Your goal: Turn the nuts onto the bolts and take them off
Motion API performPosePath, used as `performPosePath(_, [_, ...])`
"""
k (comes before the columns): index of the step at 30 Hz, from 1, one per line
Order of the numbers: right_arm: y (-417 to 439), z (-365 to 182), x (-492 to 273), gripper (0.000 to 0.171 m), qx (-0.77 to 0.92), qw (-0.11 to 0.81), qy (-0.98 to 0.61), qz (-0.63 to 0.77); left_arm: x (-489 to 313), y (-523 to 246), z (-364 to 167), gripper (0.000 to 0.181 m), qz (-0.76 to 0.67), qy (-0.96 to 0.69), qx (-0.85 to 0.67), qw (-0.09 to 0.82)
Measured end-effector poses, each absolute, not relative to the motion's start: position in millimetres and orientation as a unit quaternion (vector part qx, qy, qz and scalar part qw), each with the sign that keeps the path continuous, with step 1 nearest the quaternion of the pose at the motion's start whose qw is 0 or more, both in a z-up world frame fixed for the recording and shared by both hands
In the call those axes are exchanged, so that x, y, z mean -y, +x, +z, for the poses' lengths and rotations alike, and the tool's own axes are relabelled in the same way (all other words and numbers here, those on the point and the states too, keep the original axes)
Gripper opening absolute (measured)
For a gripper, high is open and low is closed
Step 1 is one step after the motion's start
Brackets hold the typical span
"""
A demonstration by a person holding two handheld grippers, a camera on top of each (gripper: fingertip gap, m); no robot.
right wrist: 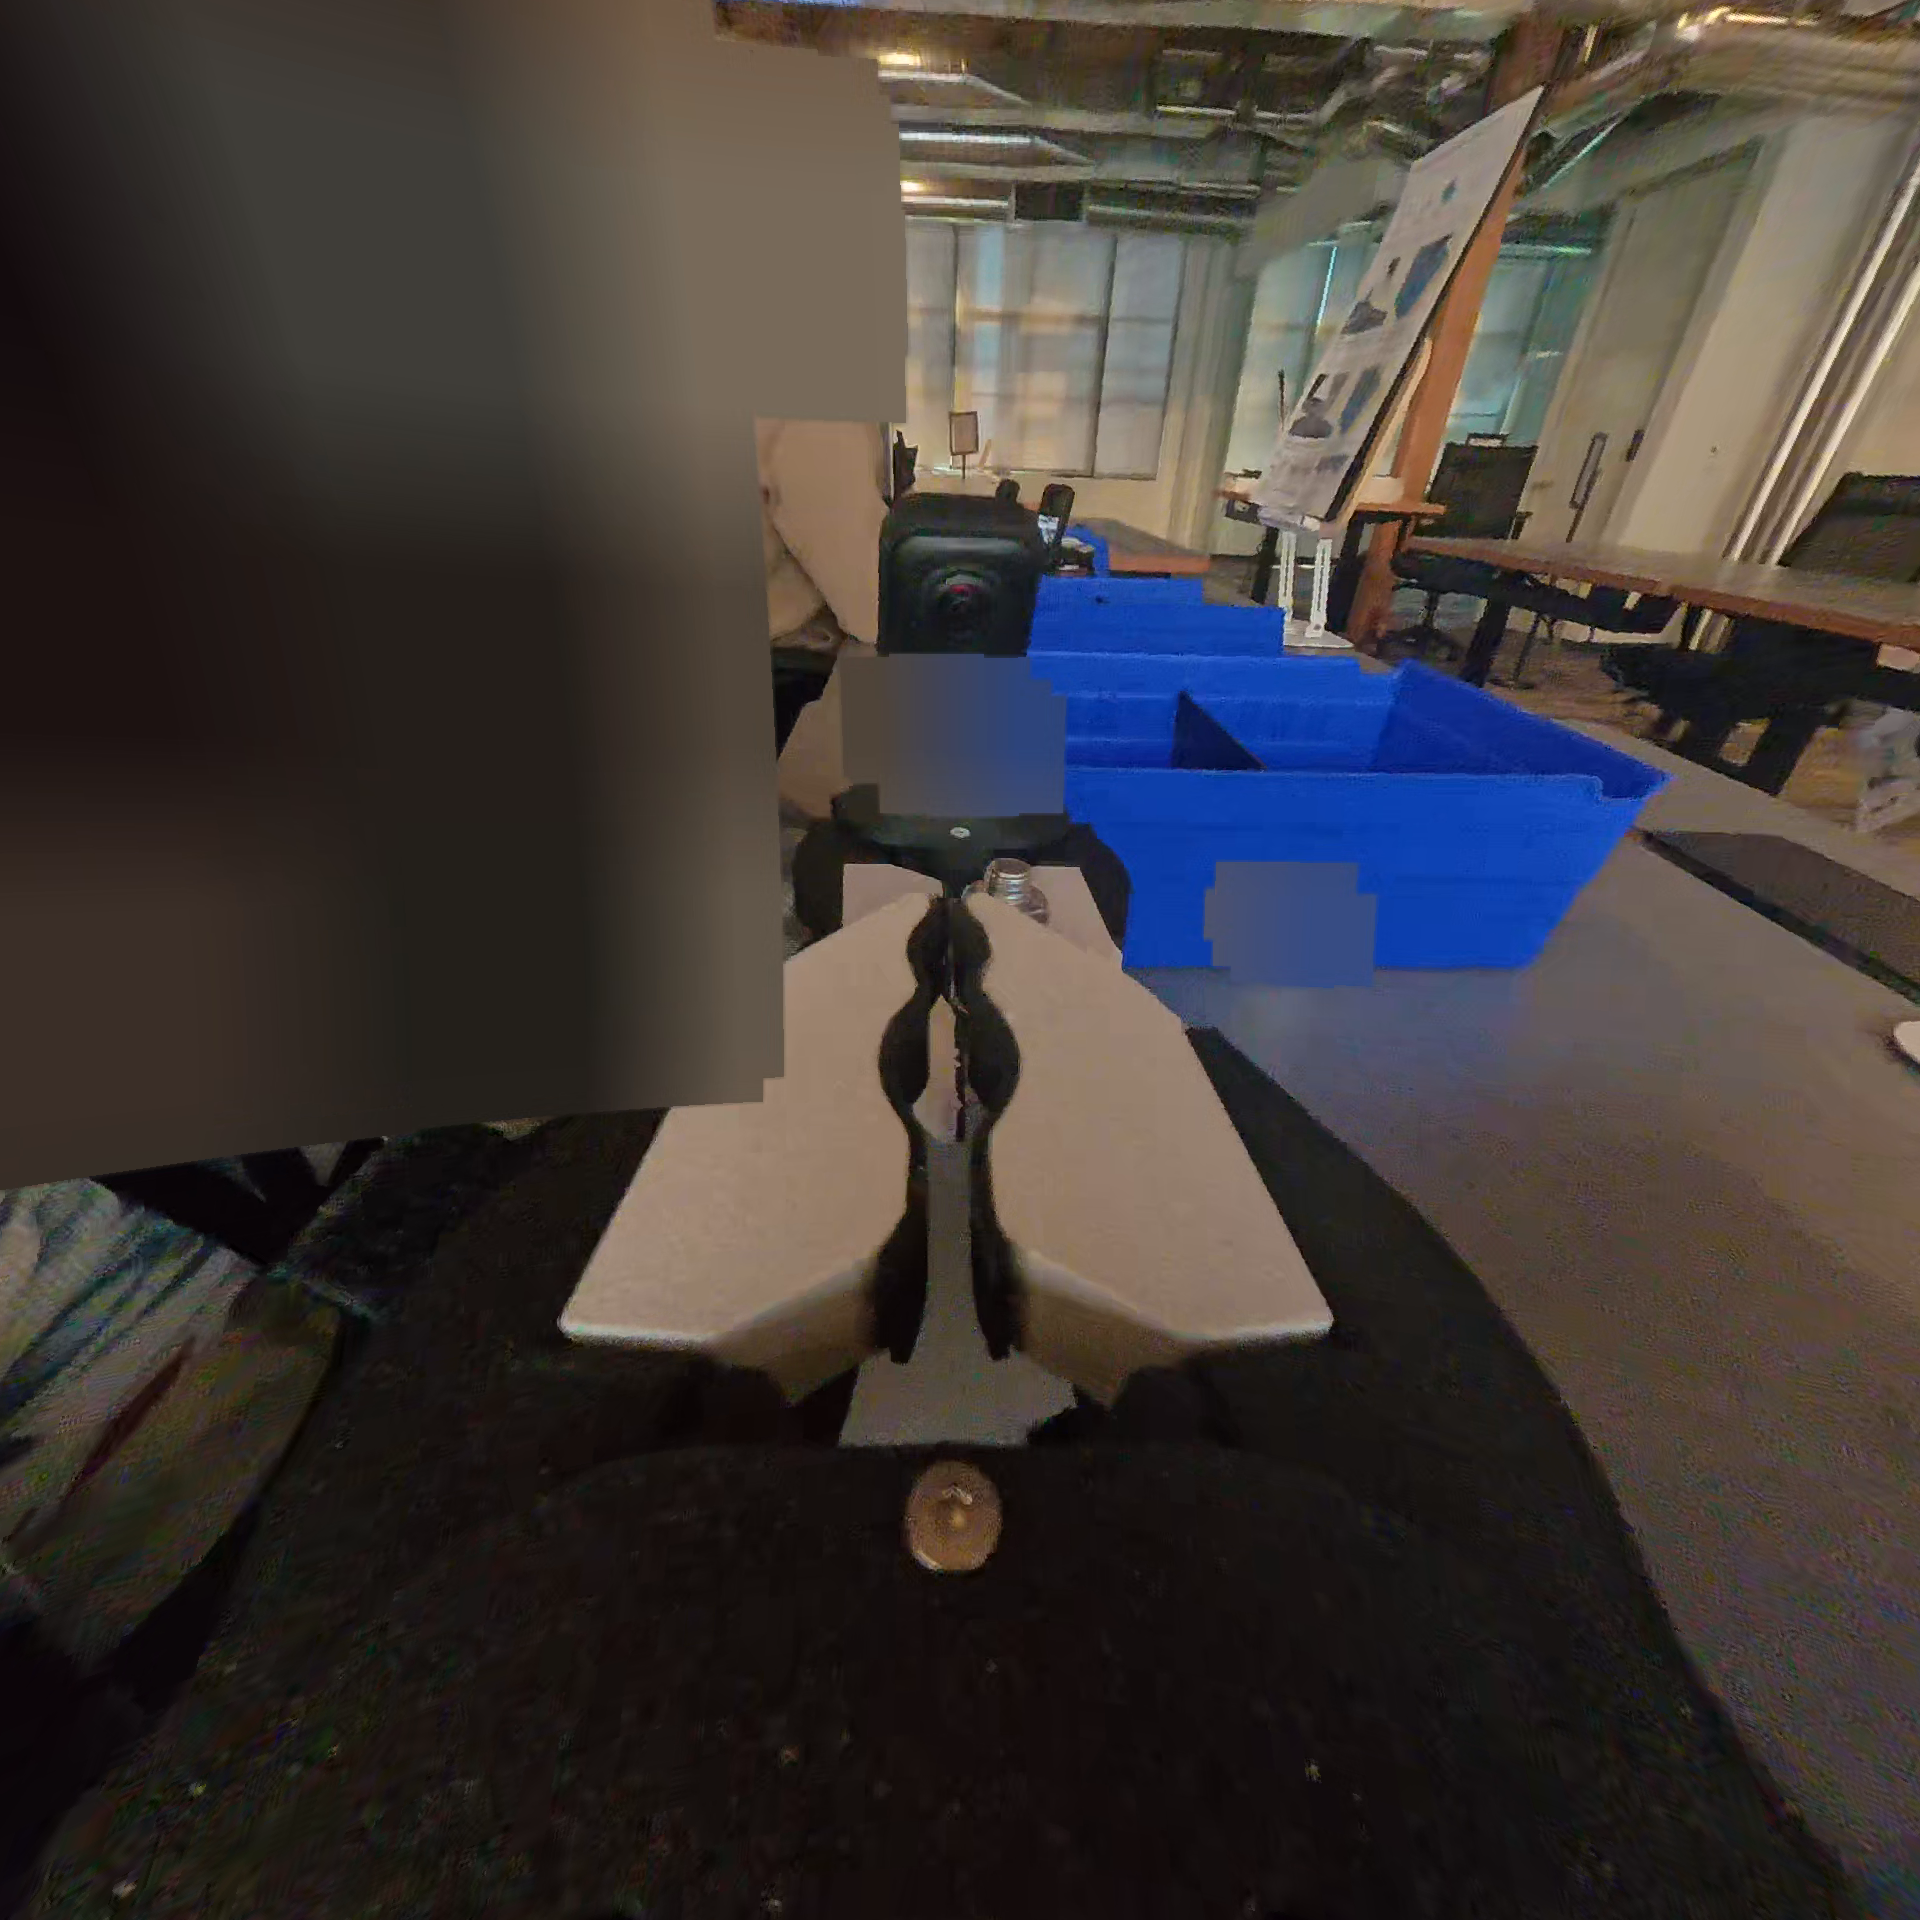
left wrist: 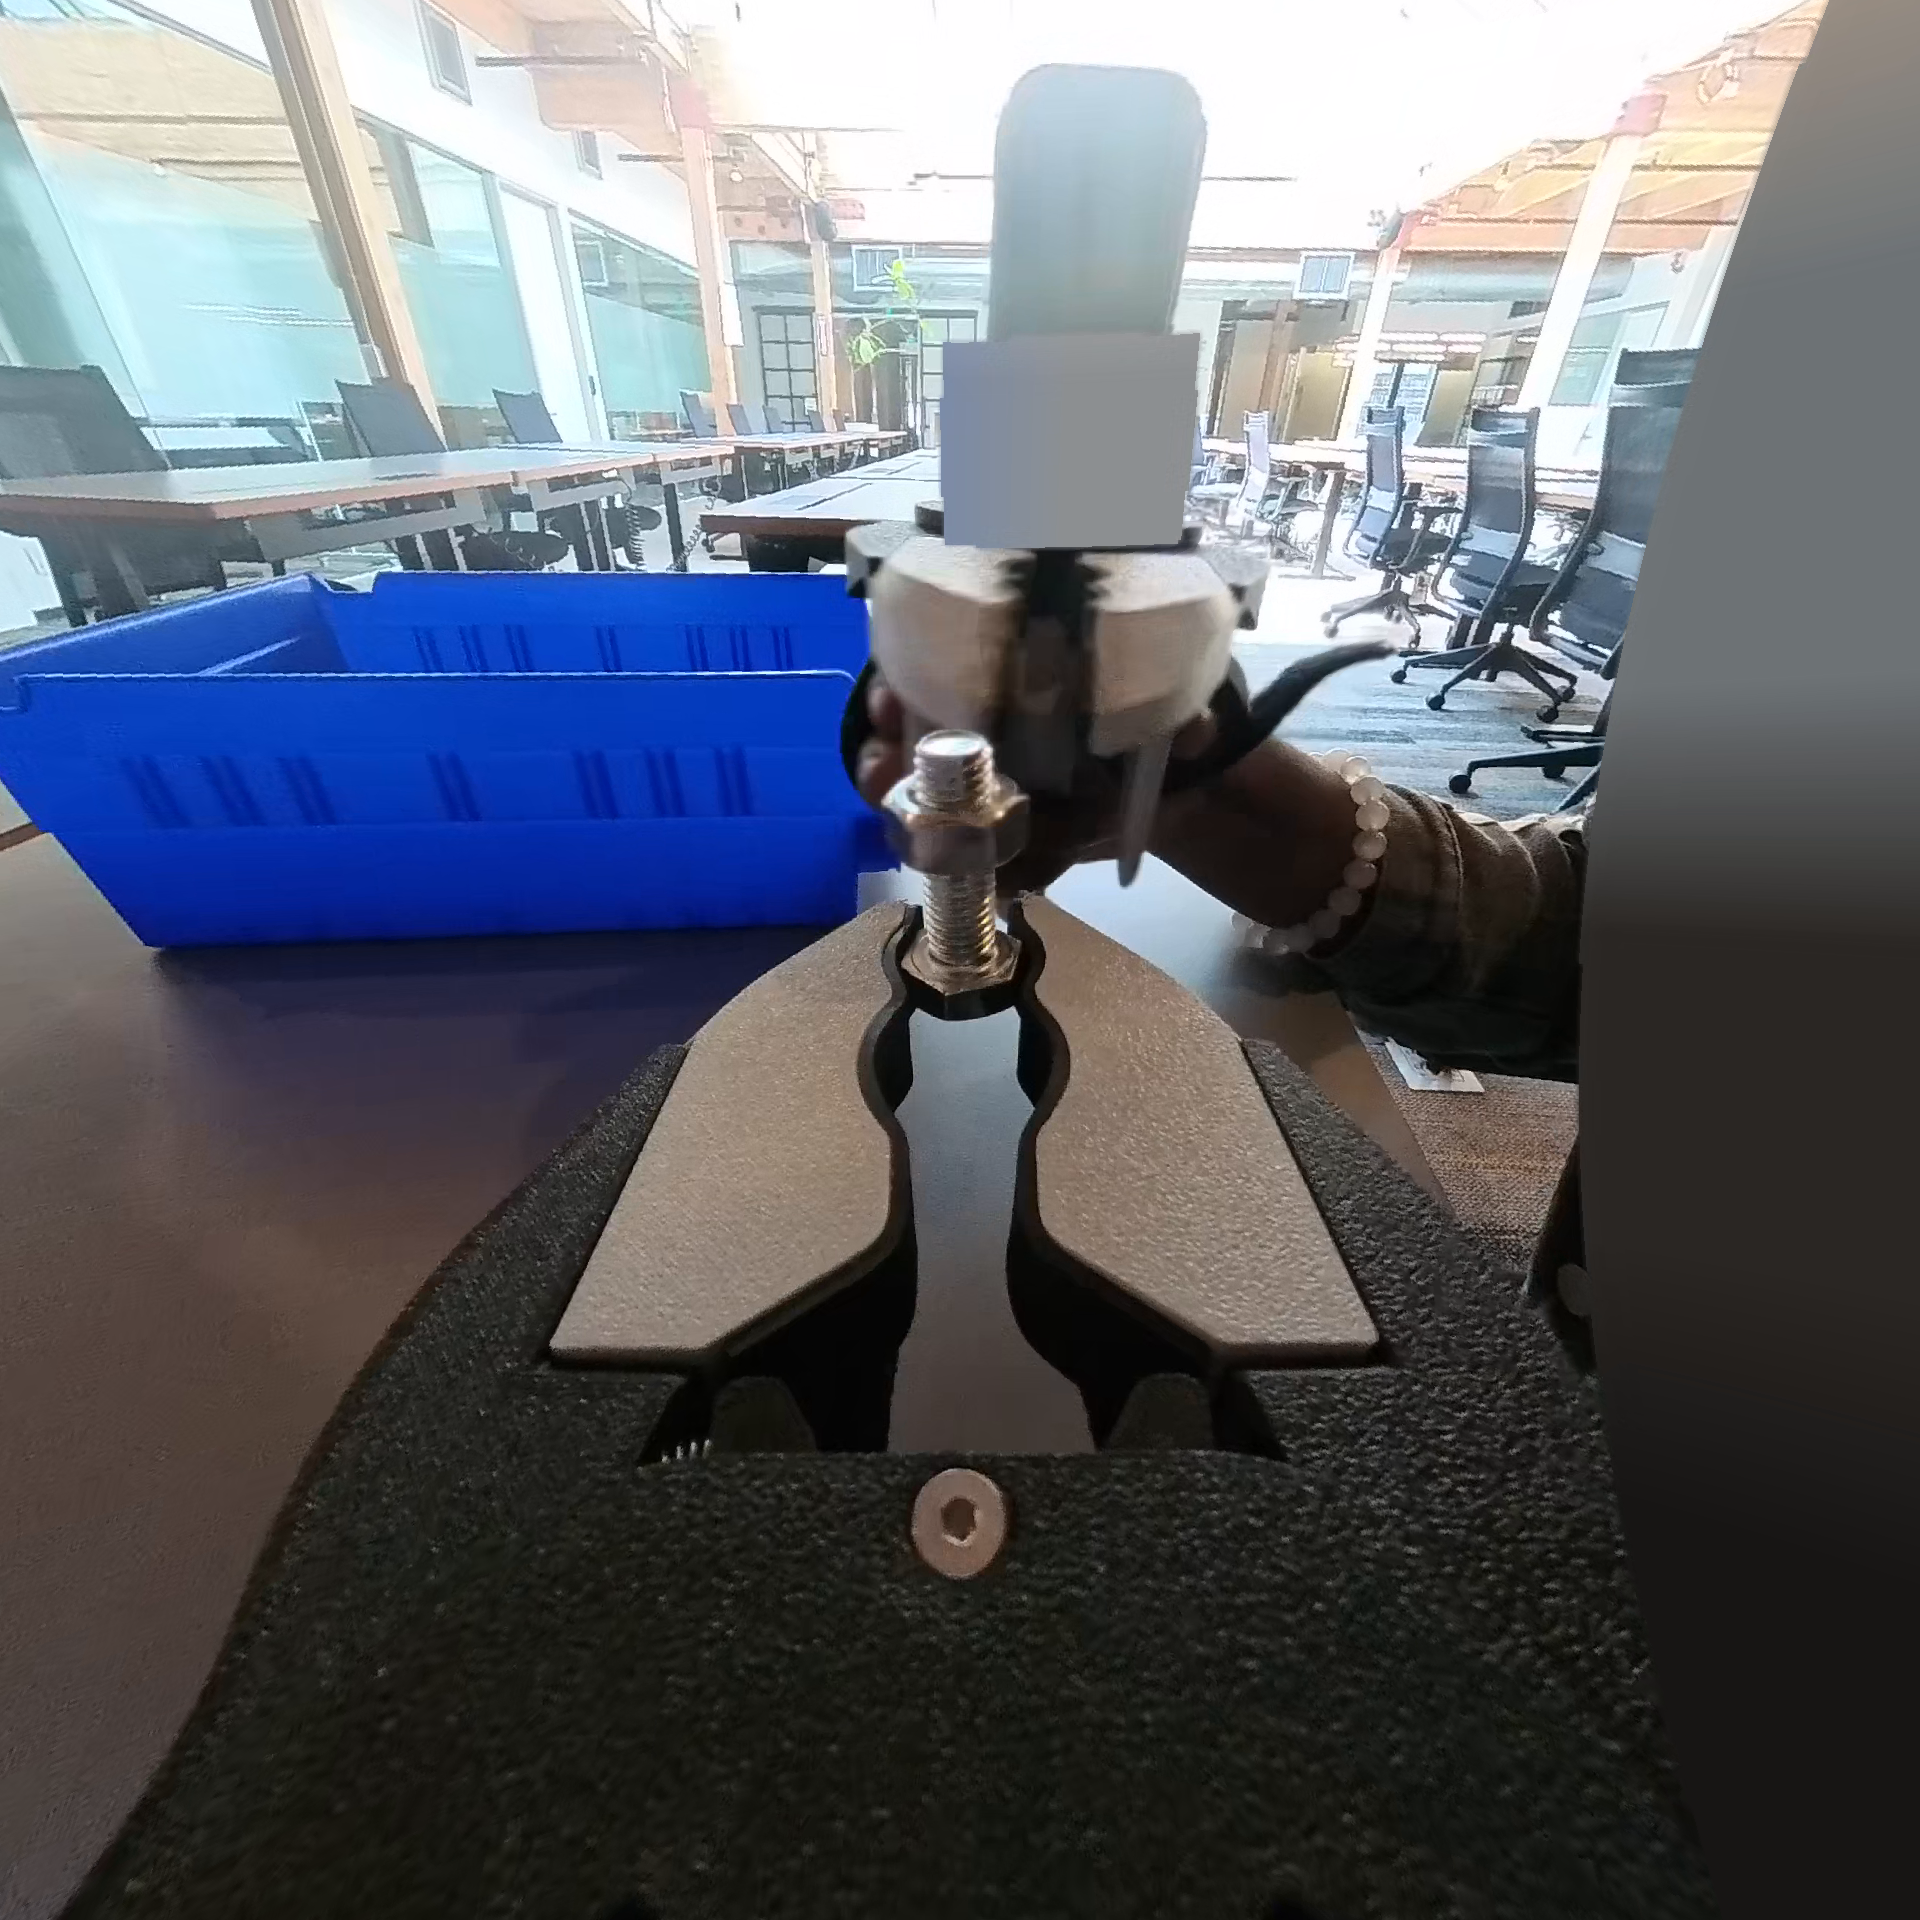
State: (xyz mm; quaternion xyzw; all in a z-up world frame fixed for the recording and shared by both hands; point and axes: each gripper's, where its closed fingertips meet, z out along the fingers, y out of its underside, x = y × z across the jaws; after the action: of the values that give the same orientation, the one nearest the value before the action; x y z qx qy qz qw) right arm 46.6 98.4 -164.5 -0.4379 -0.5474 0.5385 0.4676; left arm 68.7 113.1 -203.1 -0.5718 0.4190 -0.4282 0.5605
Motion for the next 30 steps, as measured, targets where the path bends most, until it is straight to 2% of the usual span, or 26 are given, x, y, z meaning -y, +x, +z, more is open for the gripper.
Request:
performPosePath(4, [33,-176,-103,0.049,0.551,0.458,-0.473,0.513,-113,69,-203,0.016,-0.429,-0.571,-0.419,0.561])
performPosePath(6, [31,-179,-100,0.057,0.559,0.45,-0.474,0.51,-113,68,-203,0.015,-0.43,-0.571,-0.419,0.56])
performPosePath(10, [37,-176,-99,0.031,0.565,0.462,-0.462,0.504,-113,68,-203,0.015,-0.428,-0.57,-0.419,0.562])
performPosePath(12, [46,-166,-93,0.0,0.559,0.459,-0.431,0.539,-114,68,-203,0.015,-0.429,-0.574,-0.416,0.56])
performPosePath(16, [47,-164,-99,0.002,0.546,0.467,-0.44,0.539,-113,68,-203,0.015,-0.428,-0.572,-0.417,0.561])
performPosePath(20, [36,-173,-102,0.042,0.549,0.459,-0.466,0.521,-113,69,-203,0.015,-0.429,-0.572,-0.418,0.56])
performPosePath(22, [33,-176,-101,0.051,0.556,0.454,-0.469,0.515,-113,69,-203,0.016,-0.429,-0.572,-0.419,0.56])
performPosePath(24, [32,-176,-97,0.048,0.563,0.454,-0.46,0.516,-113,69,-203,0.015,-0.429,-0.572,-0.419,0.56])
performPosePath(26, [36,-175,-99,0.034,0.563,0.461,-0.46,0.508,-112,69,-203,0.015,-0.427,-0.57,-0.421,0.561])
performPosePath(28, [47,-167,-93,0.0,0.563,0.455,-0.434,0.537,-113,69,-204,0.015,-0.427,-0.574,-0.418,0.56])
performPosePath(30, [53,-157,-90,0.0,0.543,0.449,-0.417,0.574,-114,68,-203,0.015,-0.431,-0.573,-0.415,0.56])
